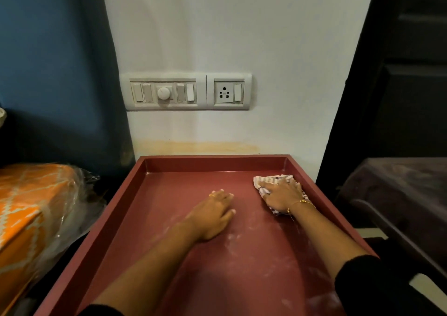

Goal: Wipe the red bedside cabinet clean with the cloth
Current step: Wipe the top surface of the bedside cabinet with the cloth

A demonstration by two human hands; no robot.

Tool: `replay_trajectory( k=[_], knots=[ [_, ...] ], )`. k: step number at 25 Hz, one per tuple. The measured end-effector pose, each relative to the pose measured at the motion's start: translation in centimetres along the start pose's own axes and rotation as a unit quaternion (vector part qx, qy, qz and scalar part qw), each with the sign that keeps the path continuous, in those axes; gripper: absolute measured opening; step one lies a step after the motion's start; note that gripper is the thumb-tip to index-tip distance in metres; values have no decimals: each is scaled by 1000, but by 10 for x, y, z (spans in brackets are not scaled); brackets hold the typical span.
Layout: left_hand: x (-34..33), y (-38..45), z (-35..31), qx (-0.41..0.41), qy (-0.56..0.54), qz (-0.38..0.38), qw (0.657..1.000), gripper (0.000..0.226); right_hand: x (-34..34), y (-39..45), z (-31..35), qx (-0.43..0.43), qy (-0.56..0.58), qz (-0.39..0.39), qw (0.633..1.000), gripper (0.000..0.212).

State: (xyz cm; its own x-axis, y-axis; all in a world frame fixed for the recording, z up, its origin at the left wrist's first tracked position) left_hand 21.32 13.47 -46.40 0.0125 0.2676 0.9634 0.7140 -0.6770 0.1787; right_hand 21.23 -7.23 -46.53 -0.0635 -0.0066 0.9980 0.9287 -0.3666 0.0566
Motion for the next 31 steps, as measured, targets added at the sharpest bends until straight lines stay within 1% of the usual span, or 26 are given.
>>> replay_trajectory(
  k=[3,5,6,8,10,13,14,15,17,19,21,23,24,26,28,30,31],
  knots=[
    [-15,-3,-15,5,-35,-19,999,51,2,-24,-3,55,20,-4,998,48],
    [-18,-8,-12,20,-53,-34,998,51,5,-40,-8,91,44,-14,995,48],
    [-18,-10,-8,28,-60,-44,997,52,7,-43,-14,87,61,-11,994,50],
    [-14,-14,1,41,-61,-69,995,56,11,-40,-18,52,69,-16,996,51],
    [-8,-18,13,53,-40,-79,995,58,13,-36,-6,37,39,-35,998,45],
    [-5,-25,25,74,-16,-92,993,57,8,-46,42,95,49,-67,992,40],
    [-7,-26,24,73,-12,-97,993,62,6,-55,56,127,64,-76,987,40],
    [-8,-27,22,61,-8,-106,992,73,6,-65,65,154,81,-79,981,41],
    [-14,-28,16,25,7,-115,993,93,8,-78,60,192,113,-75,972,44],
    [-14,-29,16,24,13,-125,992,98,11,-81,37,187,129,-62,972,50],
    [-12,-30,17,36,12,-127,991,99,14,-74,11,138,107,-65,982,52],
    [-11,-32,15,47,11,-131,990,97,16,-65,8,93,75,-80,990,51],
    [-11,-32,14,51,9,-128,990,93,15,-61,19,89,67,-88,990,49],
    [-12,-32,14,67,6,-123,990,85,13,-64,55,121,85,-98,984,44],
    [-9,-33,16,76,-11,-129,989,75,7,-77,91,184,112,-97,972,41],
    [-3,-37,16,69,-28,-132,988,58,4,-95,101,234,117,-82,962,42],
    [4,-38,19,63,-28,-139,988,53,4,-98,94,240,123,-78,960,44]
  ],
)
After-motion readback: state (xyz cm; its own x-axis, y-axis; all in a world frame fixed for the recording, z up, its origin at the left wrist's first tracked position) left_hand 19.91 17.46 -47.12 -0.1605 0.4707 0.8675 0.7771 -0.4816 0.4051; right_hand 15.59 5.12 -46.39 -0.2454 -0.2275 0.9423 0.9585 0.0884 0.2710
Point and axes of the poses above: each hand's wrist, its own y-axis towards the middle knuckle, its own x-axis out of the back of the hand, z = x × y, the point moved 2 cm from there along y, towards the middle knuckle, and after that the axes turned 6 degrees about -z, right-handed, at the moved point
